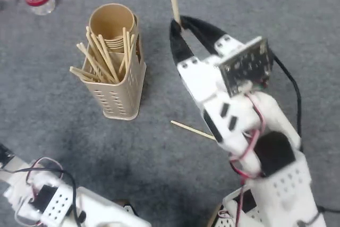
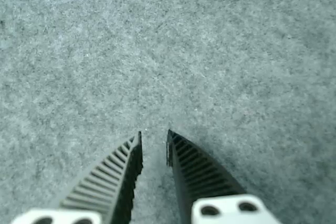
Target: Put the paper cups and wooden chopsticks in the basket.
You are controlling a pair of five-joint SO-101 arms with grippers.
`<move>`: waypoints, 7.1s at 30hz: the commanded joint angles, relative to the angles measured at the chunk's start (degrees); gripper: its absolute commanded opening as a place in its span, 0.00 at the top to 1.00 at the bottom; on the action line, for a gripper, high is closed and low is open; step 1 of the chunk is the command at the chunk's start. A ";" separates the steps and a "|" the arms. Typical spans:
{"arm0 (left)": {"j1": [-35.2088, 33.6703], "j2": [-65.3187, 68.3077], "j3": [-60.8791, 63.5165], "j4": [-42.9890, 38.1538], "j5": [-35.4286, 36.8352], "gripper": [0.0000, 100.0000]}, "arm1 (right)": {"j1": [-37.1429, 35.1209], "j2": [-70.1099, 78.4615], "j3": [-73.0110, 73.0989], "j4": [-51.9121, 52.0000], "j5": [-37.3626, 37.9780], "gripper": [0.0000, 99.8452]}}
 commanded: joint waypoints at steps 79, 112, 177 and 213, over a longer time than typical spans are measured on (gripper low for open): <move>-0.26 -0.53 -0.31 -1.05 -0.53 0.93 | 13.14 23.43 33.14 30.20 45.27 0.90; -0.26 -0.53 -0.31 -1.05 -0.53 0.93 | 16.04 44.26 16.09 35.56 45.10 0.99; -2.20 -0.53 -0.22 -1.14 -0.53 0.93 | -14.90 34.51 -27.78 0.75 -3.78 0.83; -1.85 -0.53 -0.31 -1.14 -0.53 0.93 | -15.52 49.19 -23.91 35.30 42.20 0.99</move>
